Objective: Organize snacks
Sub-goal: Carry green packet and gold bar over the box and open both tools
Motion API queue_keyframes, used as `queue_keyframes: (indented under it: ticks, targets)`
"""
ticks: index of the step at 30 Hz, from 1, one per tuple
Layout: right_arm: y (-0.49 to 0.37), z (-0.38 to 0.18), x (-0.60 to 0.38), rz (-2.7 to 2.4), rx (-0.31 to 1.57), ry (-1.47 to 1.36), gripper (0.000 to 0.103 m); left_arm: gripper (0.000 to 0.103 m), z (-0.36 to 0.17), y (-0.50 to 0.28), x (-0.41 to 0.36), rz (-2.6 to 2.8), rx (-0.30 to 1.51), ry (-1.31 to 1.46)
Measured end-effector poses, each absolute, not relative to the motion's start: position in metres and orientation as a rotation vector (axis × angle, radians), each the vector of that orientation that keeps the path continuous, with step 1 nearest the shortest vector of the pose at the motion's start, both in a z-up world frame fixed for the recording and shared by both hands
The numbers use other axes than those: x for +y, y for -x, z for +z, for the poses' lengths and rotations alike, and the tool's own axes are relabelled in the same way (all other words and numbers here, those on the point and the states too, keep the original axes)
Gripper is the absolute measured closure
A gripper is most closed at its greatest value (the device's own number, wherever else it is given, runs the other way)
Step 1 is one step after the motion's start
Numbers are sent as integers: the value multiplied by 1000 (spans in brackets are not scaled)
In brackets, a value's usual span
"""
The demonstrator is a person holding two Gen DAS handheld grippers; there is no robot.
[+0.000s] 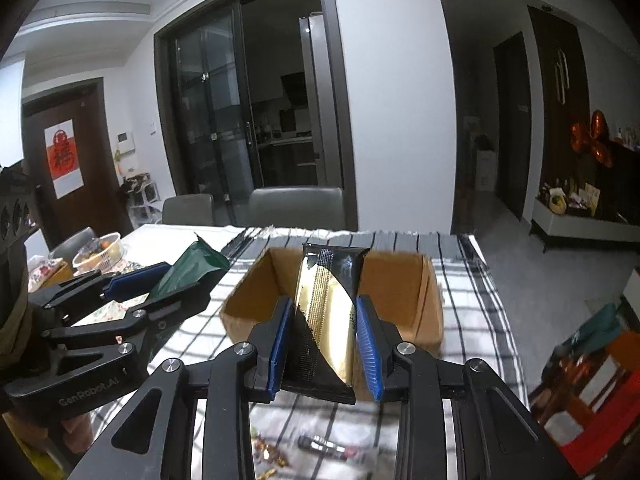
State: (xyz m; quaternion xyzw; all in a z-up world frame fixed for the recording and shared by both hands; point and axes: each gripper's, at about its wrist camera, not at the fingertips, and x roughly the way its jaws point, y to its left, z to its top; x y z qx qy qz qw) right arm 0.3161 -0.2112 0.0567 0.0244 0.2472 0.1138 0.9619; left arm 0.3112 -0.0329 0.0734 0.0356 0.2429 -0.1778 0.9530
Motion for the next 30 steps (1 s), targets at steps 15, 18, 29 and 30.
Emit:
queue_keyframes:
  ticks: [15,18,29,30]
  targets:
    - [-393,39,-230,242,560,-41,70,56,66,-391,-54,-399,551,-64]
    - [-403,34,-231,229,567,-32,70,56,57,-405,-57,-411,568,-69]
    - [-399,20,-239,194,574,-21,57,42,51,-388,-53,-354,533,-142]
    - [-391,21,-238,195,565,-20,57,42,52,-380,-51,-345,519,-159]
